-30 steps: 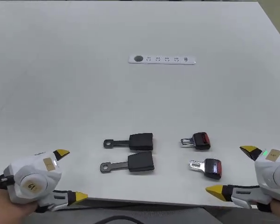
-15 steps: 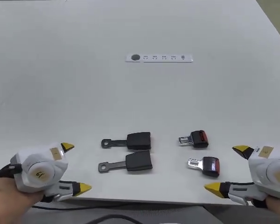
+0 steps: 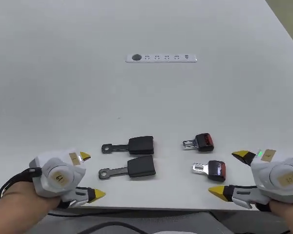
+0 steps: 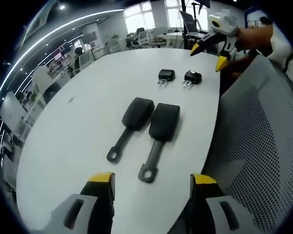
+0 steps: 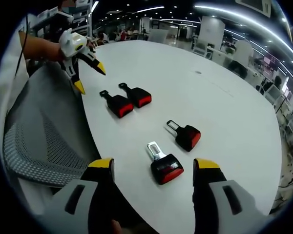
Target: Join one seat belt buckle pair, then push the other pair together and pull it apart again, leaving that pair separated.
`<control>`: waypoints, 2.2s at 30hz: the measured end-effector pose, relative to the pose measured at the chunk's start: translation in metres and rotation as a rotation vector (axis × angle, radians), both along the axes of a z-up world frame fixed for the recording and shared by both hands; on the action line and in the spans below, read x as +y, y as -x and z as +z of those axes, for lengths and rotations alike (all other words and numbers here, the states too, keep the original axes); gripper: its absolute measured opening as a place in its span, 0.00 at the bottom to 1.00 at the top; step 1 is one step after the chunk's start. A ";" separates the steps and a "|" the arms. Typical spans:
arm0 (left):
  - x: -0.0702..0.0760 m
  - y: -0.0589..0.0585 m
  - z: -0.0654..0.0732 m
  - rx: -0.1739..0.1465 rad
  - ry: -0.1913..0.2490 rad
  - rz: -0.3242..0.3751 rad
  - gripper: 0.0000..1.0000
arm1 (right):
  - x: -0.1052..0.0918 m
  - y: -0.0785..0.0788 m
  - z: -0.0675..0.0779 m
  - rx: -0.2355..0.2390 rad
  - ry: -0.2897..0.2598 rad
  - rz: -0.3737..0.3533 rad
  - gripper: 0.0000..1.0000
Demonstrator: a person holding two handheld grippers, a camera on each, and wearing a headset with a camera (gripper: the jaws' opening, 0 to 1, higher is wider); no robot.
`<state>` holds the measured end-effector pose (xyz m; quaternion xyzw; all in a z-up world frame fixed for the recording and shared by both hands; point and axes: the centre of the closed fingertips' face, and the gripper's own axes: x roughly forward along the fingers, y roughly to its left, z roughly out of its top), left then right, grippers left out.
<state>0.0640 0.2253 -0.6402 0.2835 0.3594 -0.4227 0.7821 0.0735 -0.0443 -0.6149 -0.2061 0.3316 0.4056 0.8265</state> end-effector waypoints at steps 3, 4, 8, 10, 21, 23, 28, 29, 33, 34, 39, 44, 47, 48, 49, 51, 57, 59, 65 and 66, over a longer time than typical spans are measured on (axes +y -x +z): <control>-0.008 -0.004 0.000 -0.009 0.004 -0.010 0.61 | 0.006 -0.002 -0.003 0.002 -0.007 0.009 0.62; -0.011 -0.007 -0.001 -0.005 0.011 -0.003 0.60 | 0.007 -0.002 -0.003 0.002 -0.009 0.011 0.61; -0.021 -0.015 -0.011 -0.002 0.013 -0.011 0.55 | 0.018 -0.004 -0.010 0.008 -0.034 0.034 0.55; -0.026 -0.017 -0.015 -0.004 0.008 -0.026 0.55 | 0.025 -0.004 -0.014 0.016 -0.044 0.046 0.51; -0.048 -0.035 -0.012 -0.010 0.010 -0.071 0.52 | 0.031 -0.023 -0.025 0.024 -0.029 0.088 0.47; -0.051 -0.039 -0.012 -0.013 0.010 -0.076 0.52 | 0.028 -0.026 -0.026 0.023 -0.021 0.089 0.47; -0.059 -0.036 -0.015 0.011 0.002 -0.116 0.50 | 0.018 -0.027 -0.032 0.039 0.001 0.097 0.44; -0.059 -0.035 -0.016 0.012 -0.005 -0.124 0.50 | 0.017 -0.027 -0.032 0.042 0.007 0.102 0.44; -0.063 -0.035 -0.020 0.026 -0.015 -0.155 0.50 | 0.007 -0.028 -0.038 0.061 0.030 0.122 0.43; -0.064 -0.035 -0.021 0.033 -0.016 -0.162 0.49 | 0.006 -0.029 -0.040 0.063 0.037 0.125 0.42; -0.069 -0.035 -0.029 0.046 -0.068 -0.241 0.42 | -0.001 -0.031 -0.045 0.081 0.060 0.140 0.40; -0.074 -0.037 -0.034 0.064 -0.082 -0.267 0.40 | -0.002 -0.034 -0.051 0.113 0.062 0.148 0.36; -0.078 -0.039 -0.033 0.069 -0.085 -0.277 0.39 | 0.002 -0.031 -0.052 0.128 0.067 0.166 0.34; -0.079 -0.039 -0.034 0.074 -0.085 -0.281 0.39 | 0.001 -0.031 -0.053 0.127 0.076 0.172 0.33; -0.080 -0.038 -0.035 0.078 -0.085 -0.286 0.38 | 0.000 -0.032 -0.053 0.126 0.081 0.173 0.34; -0.082 -0.035 -0.038 0.093 -0.092 -0.311 0.37 | -0.002 -0.032 -0.054 0.134 0.084 0.174 0.33; -0.081 -0.031 -0.046 0.085 -0.140 -0.360 0.38 | -0.006 -0.030 -0.062 0.162 0.111 0.196 0.31; -0.081 -0.034 -0.047 0.091 -0.128 -0.353 0.37 | -0.006 -0.030 -0.065 0.156 0.123 0.208 0.31; -0.083 -0.033 -0.047 0.095 -0.122 -0.373 0.34 | -0.012 -0.024 -0.072 0.144 0.226 0.279 0.33; -0.083 -0.034 -0.048 0.099 -0.120 -0.371 0.34 | -0.009 -0.023 -0.073 0.148 0.215 0.276 0.33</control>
